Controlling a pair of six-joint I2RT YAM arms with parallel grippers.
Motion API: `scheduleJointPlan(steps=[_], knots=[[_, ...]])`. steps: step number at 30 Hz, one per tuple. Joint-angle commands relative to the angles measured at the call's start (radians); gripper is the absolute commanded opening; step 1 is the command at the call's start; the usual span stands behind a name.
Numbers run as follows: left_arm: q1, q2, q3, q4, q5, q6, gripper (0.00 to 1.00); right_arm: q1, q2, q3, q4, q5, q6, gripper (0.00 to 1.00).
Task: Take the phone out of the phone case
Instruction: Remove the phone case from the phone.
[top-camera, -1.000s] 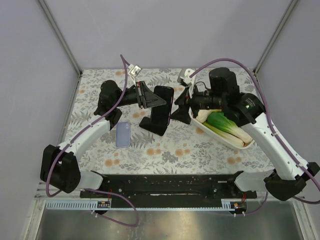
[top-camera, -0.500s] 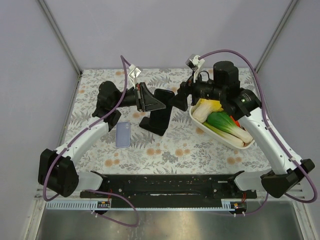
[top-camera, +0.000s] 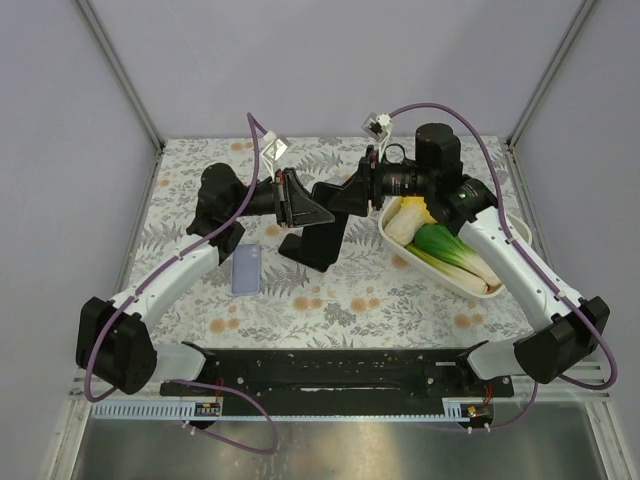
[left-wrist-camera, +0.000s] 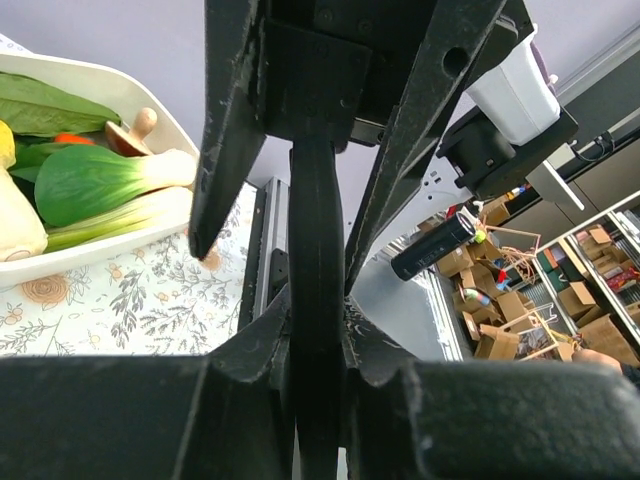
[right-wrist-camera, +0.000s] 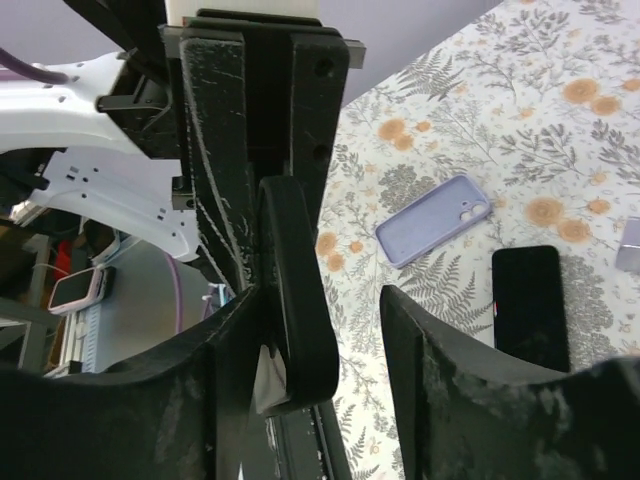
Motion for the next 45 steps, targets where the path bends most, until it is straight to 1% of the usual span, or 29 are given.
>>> scheduleJointPlan(steps=[1,5,8,9,10,13,14,15,17,18,19,20,25,27,31,32,34,37,39,41,44,45], knots=[[-0.013,-0.034,0.052,0.072,0.003,0.018,0.00,-0.004,0.015,-0.012,0.134,-0.094,0.070,0.51],[-0.013,-0.037,0.053,0.052,-0.005,0.037,0.00,-0.006,0.020,-0.037,0.189,-0.140,0.104,0.22],[-0.013,-0.040,0.058,0.003,-0.016,0.077,0.00,-0.006,0.012,-0.043,0.193,-0.147,0.095,0.04],[-0.011,-0.038,0.060,-0.019,-0.017,0.096,0.00,-0.009,0.008,-0.046,0.194,-0.148,0.092,0.00],[-0.013,-0.038,0.064,-0.040,-0.017,0.116,0.00,-0.012,0.003,-0.048,0.191,-0.148,0.087,0.00],[-0.011,-0.041,0.073,-0.103,-0.013,0.182,0.18,-0.023,-0.009,-0.048,0.190,-0.157,0.081,0.00],[-0.011,-0.041,0.078,-0.115,-0.007,0.203,0.26,-0.027,-0.012,-0.040,0.177,-0.162,0.078,0.00],[-0.011,-0.043,0.083,-0.138,-0.002,0.228,0.39,-0.030,-0.015,-0.032,0.164,-0.165,0.070,0.00],[-0.007,-0.043,0.092,-0.192,0.007,0.284,0.60,-0.034,-0.022,-0.023,0.142,-0.168,0.054,0.00],[-0.004,-0.046,0.096,-0.212,0.015,0.306,0.79,-0.035,-0.025,-0.020,0.133,-0.170,0.044,0.00],[0.004,-0.047,0.099,-0.233,0.021,0.327,0.94,-0.037,-0.029,-0.014,0.119,-0.173,0.032,0.00],[0.009,-0.047,0.103,-0.253,0.030,0.344,0.99,-0.038,-0.032,-0.011,0.107,-0.174,0.026,0.00],[0.045,-0.060,0.130,-0.457,0.108,0.543,0.99,-0.058,-0.042,0.021,0.067,-0.229,0.001,0.00],[0.056,-0.066,0.139,-0.563,0.153,0.675,0.99,-0.066,-0.032,0.044,0.061,-0.295,0.001,0.00],[0.058,-0.080,0.185,-0.842,0.239,0.939,0.99,-0.067,-0.017,0.093,0.061,-0.415,0.004,0.00],[0.056,-0.081,0.202,-0.923,0.237,1.012,0.97,-0.066,-0.022,0.098,0.059,-0.435,-0.003,0.00],[0.052,-0.089,0.227,-1.034,0.222,1.116,0.90,-0.067,-0.028,0.101,0.058,-0.441,-0.022,0.00],[0.039,-0.110,0.225,-1.053,0.191,1.122,0.83,-0.066,-0.025,0.112,0.029,-0.395,-0.045,0.00],[0.036,-0.110,0.230,-1.054,0.164,1.099,0.76,-0.067,-0.015,0.133,-0.037,-0.357,-0.101,0.00],[0.029,-0.113,0.228,-1.053,0.130,1.082,0.68,-0.067,-0.014,0.139,-0.068,-0.311,-0.135,0.00],[0.021,-0.116,0.193,-0.954,0.082,0.974,0.60,-0.064,-0.020,0.136,-0.071,-0.266,-0.140,0.00],[0.021,-0.116,0.182,-0.918,0.082,0.941,0.59,-0.064,-0.020,0.135,-0.071,-0.259,-0.140,0.00]])
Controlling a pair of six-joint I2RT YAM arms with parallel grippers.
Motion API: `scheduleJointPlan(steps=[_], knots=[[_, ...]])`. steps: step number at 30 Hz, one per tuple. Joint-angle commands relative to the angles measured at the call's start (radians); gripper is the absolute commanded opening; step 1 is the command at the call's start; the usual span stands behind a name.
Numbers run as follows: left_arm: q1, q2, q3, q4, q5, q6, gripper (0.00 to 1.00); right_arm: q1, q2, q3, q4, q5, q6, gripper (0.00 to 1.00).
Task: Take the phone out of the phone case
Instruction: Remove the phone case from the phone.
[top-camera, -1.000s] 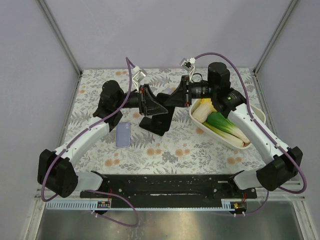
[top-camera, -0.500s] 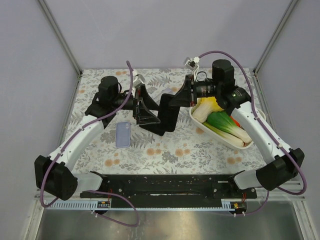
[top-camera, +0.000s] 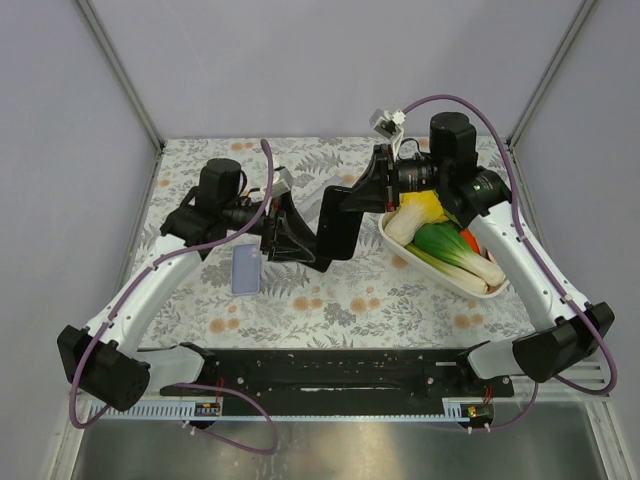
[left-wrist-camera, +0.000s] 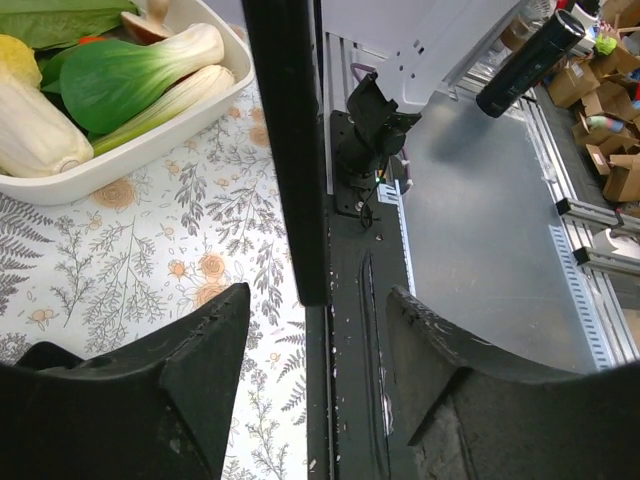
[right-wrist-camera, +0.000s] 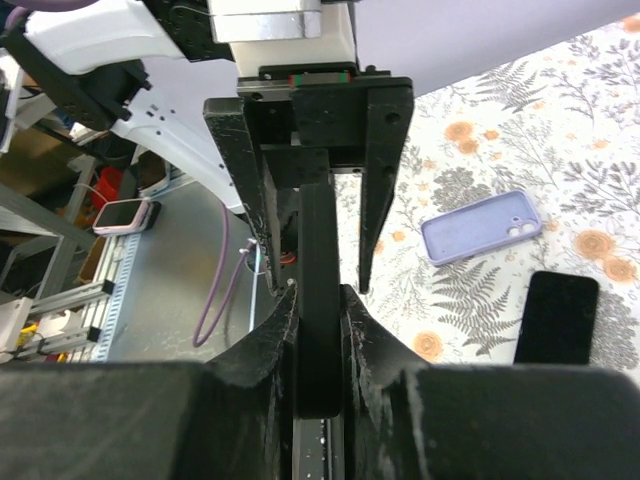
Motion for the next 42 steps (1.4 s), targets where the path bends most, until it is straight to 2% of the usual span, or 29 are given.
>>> scheduleJointPlan(steps=[1,8,14,19,23,28,32,35,37,42], knots=[[-0.007,-0.021,-0.010,0.132,-0.057,-0.101,0.58,0.002,-0.026,0.050,0.000,0.058,-0.036,0.00],[-0.050,0.008,-0.018,0.177,-0.036,-0.107,0.56,0.002,-0.040,0.020,0.029,0.050,-0.004,0.00],[-0.076,0.026,-0.012,0.171,0.004,-0.081,0.39,0.002,-0.047,0.007,0.035,0.035,0.002,0.00],[-0.076,0.019,0.022,0.001,0.015,0.080,0.35,0.002,-0.047,0.013,0.020,0.035,-0.011,0.00],[-0.078,0.009,0.022,-0.052,0.021,0.132,0.33,0.000,-0.043,0.021,0.020,0.031,-0.010,0.00],[-0.087,0.012,0.037,-0.053,0.024,0.148,0.20,0.002,-0.030,0.016,0.032,0.018,0.012,0.00],[-0.098,0.026,0.065,-0.055,0.030,0.154,0.14,0.002,-0.030,0.001,0.041,0.015,0.016,0.00],[-0.113,0.037,0.085,-0.053,0.030,0.155,0.01,0.002,-0.032,-0.013,0.051,0.009,0.024,0.00],[-0.127,0.045,0.095,-0.052,0.029,0.158,0.00,0.002,-0.030,-0.016,0.051,-0.005,0.027,0.00],[-0.200,0.080,0.175,-0.237,0.006,0.360,0.00,0.002,-0.027,-0.062,0.120,-0.063,0.077,0.00]])
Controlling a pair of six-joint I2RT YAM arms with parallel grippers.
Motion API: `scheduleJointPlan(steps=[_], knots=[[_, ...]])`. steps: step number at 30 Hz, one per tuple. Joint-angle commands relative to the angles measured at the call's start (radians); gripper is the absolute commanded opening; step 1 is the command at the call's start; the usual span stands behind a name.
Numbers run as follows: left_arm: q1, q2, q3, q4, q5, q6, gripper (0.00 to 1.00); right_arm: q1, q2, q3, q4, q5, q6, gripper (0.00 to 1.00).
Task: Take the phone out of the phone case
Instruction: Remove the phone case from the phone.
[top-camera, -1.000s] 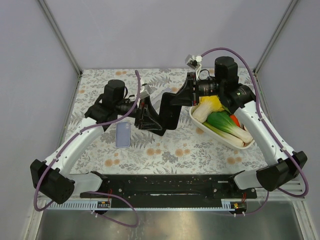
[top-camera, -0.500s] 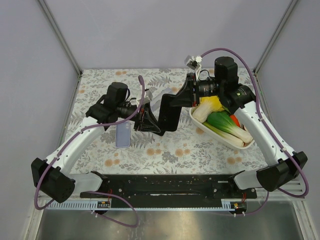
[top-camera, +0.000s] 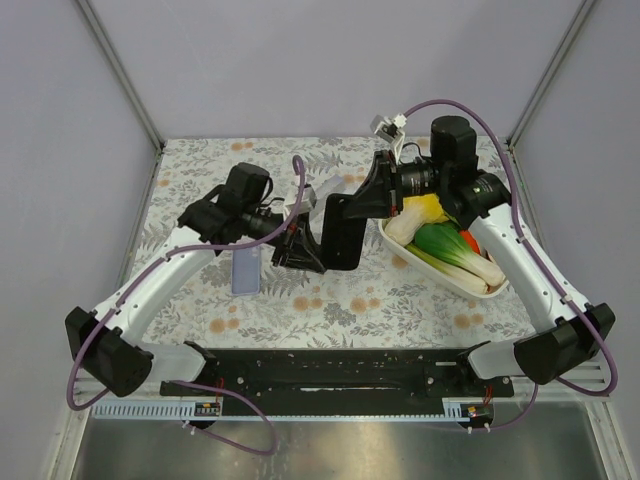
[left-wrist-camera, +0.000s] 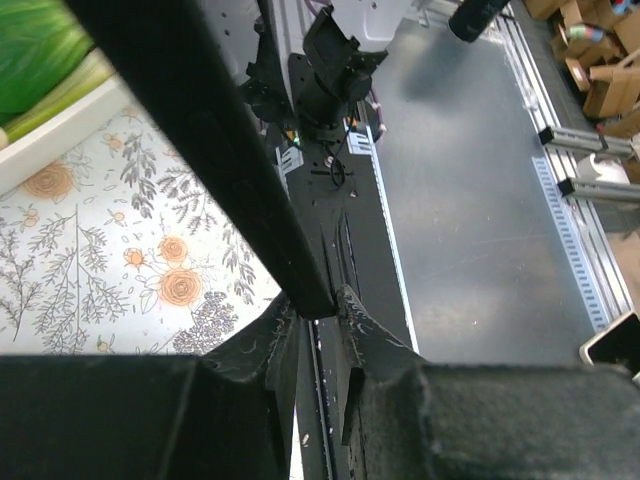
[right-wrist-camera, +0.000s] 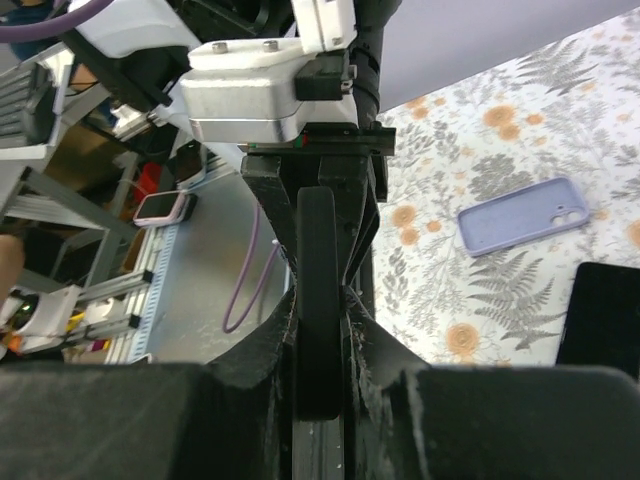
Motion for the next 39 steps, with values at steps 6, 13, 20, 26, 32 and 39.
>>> scheduleJointPlan(steps=[6,13,20,26,32,39], knots=[[-0.183,0.036,0.191,-0.218,-0.073,0.386,0.00,0.008,-0.027,-0.129,0.369,-0.165,0.231,0.00],[-0.304,0.059,0.272,-0.262,-0.188,0.456,0.00,0.025,-0.027,-0.212,0.678,-0.232,0.454,0.00],[-0.297,0.054,0.243,-0.187,-0.271,0.329,0.28,0.024,-0.078,-0.171,0.427,-0.161,0.228,0.00],[-0.197,-0.021,0.145,-0.089,-0.199,0.207,0.80,0.024,-0.112,-0.097,0.152,-0.042,0.028,0.00],[-0.151,-0.053,0.068,0.095,-0.187,-0.018,0.95,0.024,-0.119,-0.031,0.073,0.014,-0.035,0.00],[-0.128,-0.036,0.079,0.089,-0.064,-0.024,0.71,0.021,-0.113,0.040,-0.023,0.041,-0.101,0.00]])
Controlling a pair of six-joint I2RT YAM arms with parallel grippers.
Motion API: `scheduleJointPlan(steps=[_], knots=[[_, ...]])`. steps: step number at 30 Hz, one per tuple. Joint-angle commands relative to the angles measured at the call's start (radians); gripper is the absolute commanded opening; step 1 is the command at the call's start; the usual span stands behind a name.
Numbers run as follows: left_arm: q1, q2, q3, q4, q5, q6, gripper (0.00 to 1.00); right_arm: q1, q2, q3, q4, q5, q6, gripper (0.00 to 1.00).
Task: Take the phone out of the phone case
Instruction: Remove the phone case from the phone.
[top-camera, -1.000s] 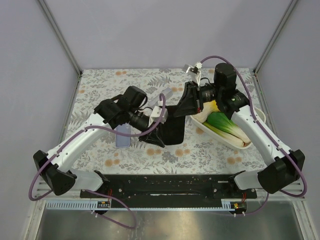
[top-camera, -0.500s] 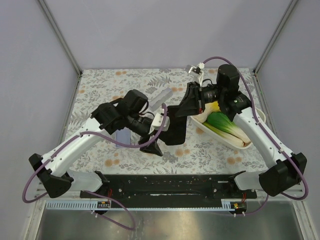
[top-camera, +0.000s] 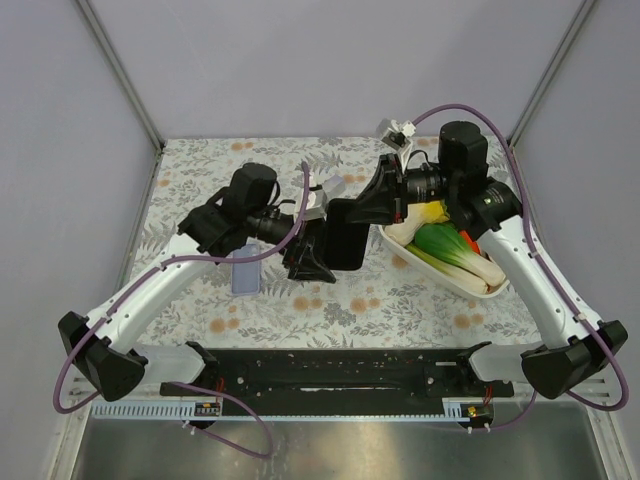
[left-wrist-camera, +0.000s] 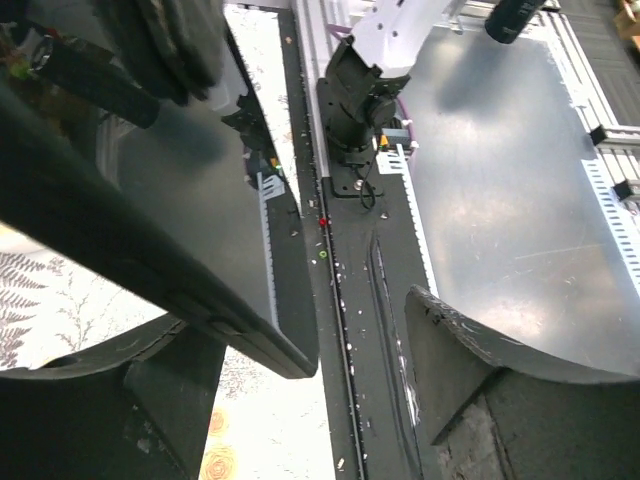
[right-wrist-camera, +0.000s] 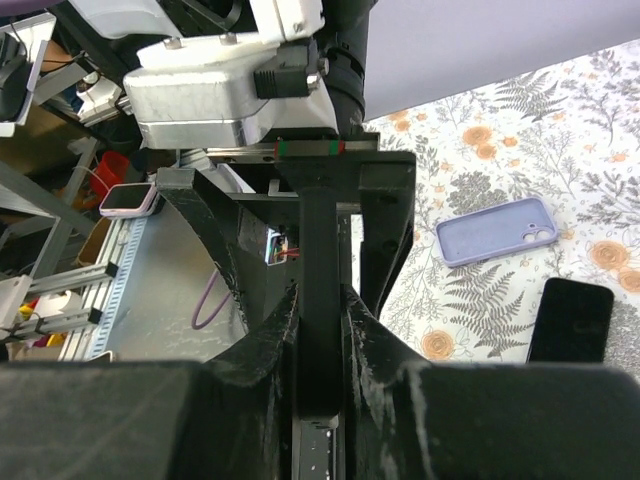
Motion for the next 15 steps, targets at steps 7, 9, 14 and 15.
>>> scheduleJointPlan(steps=[7,9,14,15], knots=[[0.001,-0.017,0.028,-0.087,0.141,0.110,0.32,0.004,-0.028,0.098,-0.080,0.035,-0.089,0.00],[0.000,-0.014,0.031,-0.087,0.150,0.113,0.16,0.004,-0.025,0.095,-0.080,0.032,-0.089,0.00],[-0.002,-0.008,0.066,-0.139,0.202,0.175,0.00,0.004,-0.021,0.083,-0.090,0.024,-0.103,0.00],[-0.005,-0.007,0.078,-0.164,0.204,0.203,0.00,0.004,-0.017,0.087,-0.101,0.018,-0.104,0.00]])
